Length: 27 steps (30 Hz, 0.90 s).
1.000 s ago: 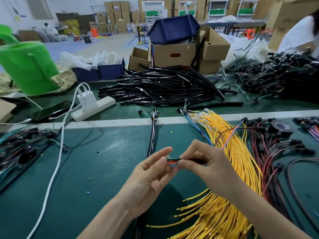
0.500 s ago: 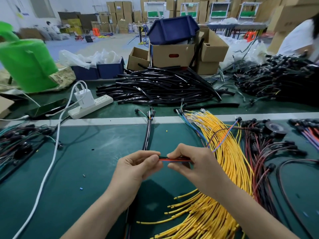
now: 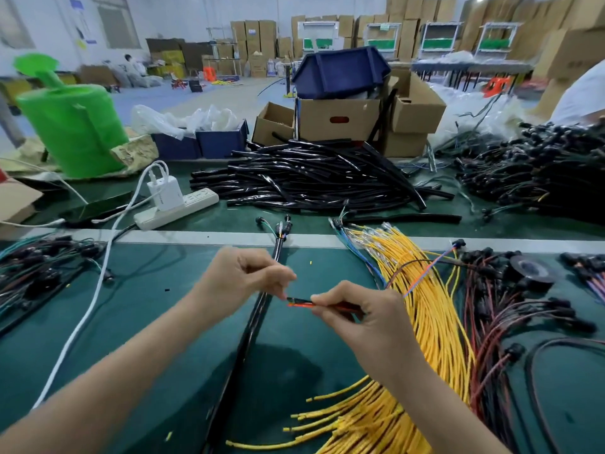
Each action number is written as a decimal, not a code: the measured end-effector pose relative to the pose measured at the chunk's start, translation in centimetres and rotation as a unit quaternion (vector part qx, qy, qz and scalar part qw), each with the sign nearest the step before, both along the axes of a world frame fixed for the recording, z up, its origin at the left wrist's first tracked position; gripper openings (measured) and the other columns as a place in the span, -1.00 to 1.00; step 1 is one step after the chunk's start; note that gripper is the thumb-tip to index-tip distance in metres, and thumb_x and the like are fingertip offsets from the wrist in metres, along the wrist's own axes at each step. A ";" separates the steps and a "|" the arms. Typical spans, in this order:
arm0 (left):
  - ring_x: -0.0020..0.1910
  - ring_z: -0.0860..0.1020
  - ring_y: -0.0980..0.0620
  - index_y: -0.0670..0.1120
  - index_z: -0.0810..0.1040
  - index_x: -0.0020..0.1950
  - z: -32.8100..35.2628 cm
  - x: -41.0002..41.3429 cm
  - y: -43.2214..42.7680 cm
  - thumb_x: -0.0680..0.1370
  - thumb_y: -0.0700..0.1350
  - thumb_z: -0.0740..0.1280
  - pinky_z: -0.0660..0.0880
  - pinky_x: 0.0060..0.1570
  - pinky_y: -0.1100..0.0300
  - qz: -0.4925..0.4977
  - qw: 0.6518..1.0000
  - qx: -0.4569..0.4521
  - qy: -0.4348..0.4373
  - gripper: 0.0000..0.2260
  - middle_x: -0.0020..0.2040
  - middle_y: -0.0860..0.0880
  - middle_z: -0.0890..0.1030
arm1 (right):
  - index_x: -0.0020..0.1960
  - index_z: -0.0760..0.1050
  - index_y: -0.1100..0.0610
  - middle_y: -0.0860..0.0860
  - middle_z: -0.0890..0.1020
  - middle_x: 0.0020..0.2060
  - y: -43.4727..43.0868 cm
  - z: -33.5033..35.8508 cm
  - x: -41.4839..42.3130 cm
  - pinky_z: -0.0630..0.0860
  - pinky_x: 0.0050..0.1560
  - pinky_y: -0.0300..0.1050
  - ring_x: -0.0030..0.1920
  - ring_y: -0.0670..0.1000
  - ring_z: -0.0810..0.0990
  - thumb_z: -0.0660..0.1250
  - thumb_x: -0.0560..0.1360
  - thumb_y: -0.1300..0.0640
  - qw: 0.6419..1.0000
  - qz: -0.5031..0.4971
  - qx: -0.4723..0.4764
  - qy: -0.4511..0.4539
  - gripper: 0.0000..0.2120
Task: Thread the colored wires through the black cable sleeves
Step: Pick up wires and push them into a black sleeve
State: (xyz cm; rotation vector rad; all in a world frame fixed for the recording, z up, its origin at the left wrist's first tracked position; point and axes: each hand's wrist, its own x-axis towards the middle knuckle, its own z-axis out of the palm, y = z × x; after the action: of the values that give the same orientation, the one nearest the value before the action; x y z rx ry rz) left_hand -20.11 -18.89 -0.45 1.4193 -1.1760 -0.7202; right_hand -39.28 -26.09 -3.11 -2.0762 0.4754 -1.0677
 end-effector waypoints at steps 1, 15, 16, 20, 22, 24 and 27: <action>-0.38 0.65 0.01 -0.20 0.67 -0.23 0.6 1.5 -2.2 0.42 -0.16 0.42 0.59 -0.27 0.26 0.013 0.998 0.004 -0.057 -0.88 -0.36 -0.07 0.66 | -0.17 0.68 0.14 -0.07 0.70 -0.31 -0.4 -0.2 -0.1 0.57 -0.21 -0.24 -0.29 -0.16 0.65 0.52 0.36 0.28 1.000 -0.011 0.001 0.010 -0.91; 0.31 0.41 -0.16 0.02 0.26 0.49 -3.0 13.5 -19.7 0.55 -0.38 0.14 0.41 0.18 0.07 0.092 0.812 0.262 -0.514 -0.45 0.40 -0.15 0.39 | -0.16 0.64 0.09 -0.08 0.69 -0.26 -1.9 -1.6 -0.5 0.56 -0.15 0.00 -0.24 -0.08 0.63 0.50 0.40 0.17 0.995 -0.004 -0.028 0.094 -0.95; 0.32 0.40 -0.17 0.01 0.27 0.49 -3.2 14.0 -19.6 0.55 -0.38 0.15 0.41 0.19 0.06 0.095 0.798 0.277 -0.527 -0.45 0.40 -0.15 0.39 | -0.17 0.64 0.08 -0.09 0.69 -0.26 -2.0 -1.6 -0.6 0.56 -0.16 -0.01 -0.25 -0.09 0.63 0.50 0.40 0.17 0.995 -0.005 -0.030 0.092 -0.95; 0.25 0.43 -0.15 -0.08 0.45 0.35 -3.2 15.6 -19.3 0.57 -0.22 0.28 0.42 0.21 0.00 0.107 0.779 0.289 -0.546 -0.66 0.26 -0.15 0.44 | -0.16 0.64 0.08 -0.11 0.68 -0.26 -2.0 -1.7 -0.4 0.54 -0.18 -0.17 -0.21 -0.14 0.61 0.49 0.40 0.17 0.995 0.005 -0.031 0.094 -0.95; 0.20 0.45 -0.14 -0.12 0.51 0.27 -3.2 15.9 -19.2 0.57 -0.19 0.30 0.42 0.18 0.01 0.103 0.782 0.287 -0.544 -0.74 0.21 -0.15 0.46 | -0.15 0.64 0.08 -0.12 0.68 -0.25 -2.0 -1.8 -0.4 0.53 -0.18 -0.23 -0.19 -0.15 0.60 0.49 0.41 0.15 0.994 0.007 -0.032 0.103 -0.96; 0.16 0.48 -0.14 -0.13 0.51 0.20 -3.1 16.1 -18.8 0.56 -0.18 0.31 0.42 0.16 0.02 0.112 0.798 0.272 -0.525 -0.79 0.18 -0.16 0.51 | -0.14 0.64 0.07 -0.11 0.68 -0.25 -2.1 -1.8 -0.6 0.52 -0.18 -0.23 -0.18 -0.14 0.60 0.48 0.41 0.14 0.993 0.008 -0.029 0.111 -0.96; 0.08 0.53 -0.11 -0.15 0.56 0.08 -1.2 16.1 -17.7 0.52 -0.16 0.38 0.43 0.07 0.12 0.147 0.847 0.201 -0.469 -0.84 0.09 -0.14 0.61 | -0.14 0.65 0.09 -0.14 0.67 -0.27 -2.4 -1.7 -0.7 0.52 -0.20 -0.25 -0.21 -0.16 0.60 0.48 0.41 0.14 0.993 0.002 -0.020 0.116 -0.96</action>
State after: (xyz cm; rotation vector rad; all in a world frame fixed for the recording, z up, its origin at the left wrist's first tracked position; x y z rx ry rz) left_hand -3.98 -36.59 -1.62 2.3865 -1.5162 0.0131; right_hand -39.98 -28.46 -4.80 -2.2465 0.5670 -0.8432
